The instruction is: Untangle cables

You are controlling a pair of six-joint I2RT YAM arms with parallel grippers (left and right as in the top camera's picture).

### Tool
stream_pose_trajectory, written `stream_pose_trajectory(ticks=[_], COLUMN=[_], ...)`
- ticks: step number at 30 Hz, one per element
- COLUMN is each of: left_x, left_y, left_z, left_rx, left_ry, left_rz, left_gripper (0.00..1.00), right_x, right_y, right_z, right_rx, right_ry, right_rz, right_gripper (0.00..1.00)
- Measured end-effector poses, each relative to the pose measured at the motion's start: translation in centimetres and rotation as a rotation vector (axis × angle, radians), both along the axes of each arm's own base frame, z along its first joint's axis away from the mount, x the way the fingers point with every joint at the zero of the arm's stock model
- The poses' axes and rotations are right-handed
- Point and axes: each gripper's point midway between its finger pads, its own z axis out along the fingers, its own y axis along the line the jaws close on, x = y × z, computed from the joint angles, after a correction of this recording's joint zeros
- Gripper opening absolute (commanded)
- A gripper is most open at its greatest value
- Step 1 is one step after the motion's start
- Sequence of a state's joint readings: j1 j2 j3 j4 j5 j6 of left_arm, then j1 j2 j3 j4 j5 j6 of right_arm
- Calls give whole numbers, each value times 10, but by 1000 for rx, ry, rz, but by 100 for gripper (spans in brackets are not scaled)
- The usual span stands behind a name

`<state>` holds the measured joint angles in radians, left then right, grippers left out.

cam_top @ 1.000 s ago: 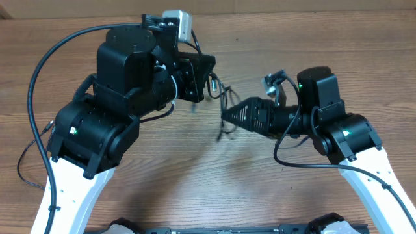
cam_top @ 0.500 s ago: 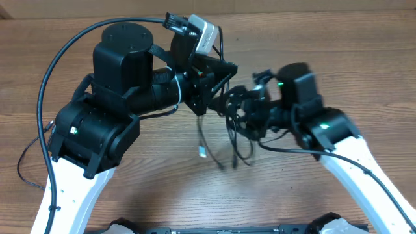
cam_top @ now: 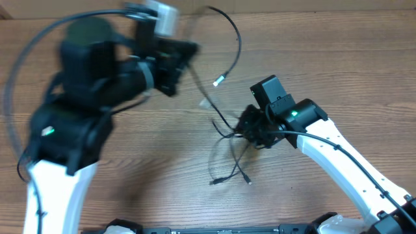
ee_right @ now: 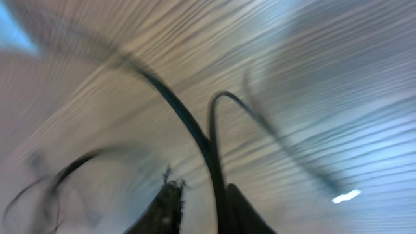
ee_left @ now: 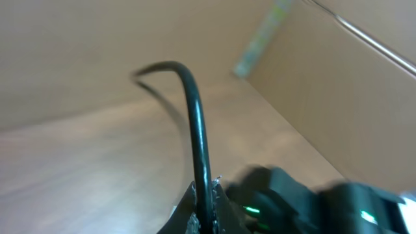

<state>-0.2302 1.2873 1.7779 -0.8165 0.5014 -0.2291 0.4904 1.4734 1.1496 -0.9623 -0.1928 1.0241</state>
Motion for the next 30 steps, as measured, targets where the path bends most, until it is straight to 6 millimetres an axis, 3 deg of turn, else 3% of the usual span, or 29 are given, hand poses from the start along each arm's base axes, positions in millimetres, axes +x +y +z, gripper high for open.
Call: stream_pose_trajectory(ticks=[5, 8, 12, 16, 21, 30], left_x=[-20, -38, -53, -59, -53, -25], left_y=[98, 144, 209, 264, 294, 307], left_z=[31, 38, 32, 14, -10, -45], left_rx=[-22, -42, -78, -138, -190, -282], left_ry=[-73, -78, -32, 51, 153, 307], left_rz=[349, 554, 870, 1124, 1228, 1250], left_gripper=[4, 4, 4, 4, 4, 4], right_x=[16, 22, 26, 18, 5, -32], right_y=[-52, -75, -106, -138, -179, -254], right_z=[-8, -9, -10, -21, -38, -62], right_rx=[-191, -269, -371, -474, -557, -642], right_ry=[-38, -53, -67, -35, 28, 173], right_rz=[-121, -174, -240, -295, -383, -597], right_gripper=[13, 13, 10, 9, 4, 4])
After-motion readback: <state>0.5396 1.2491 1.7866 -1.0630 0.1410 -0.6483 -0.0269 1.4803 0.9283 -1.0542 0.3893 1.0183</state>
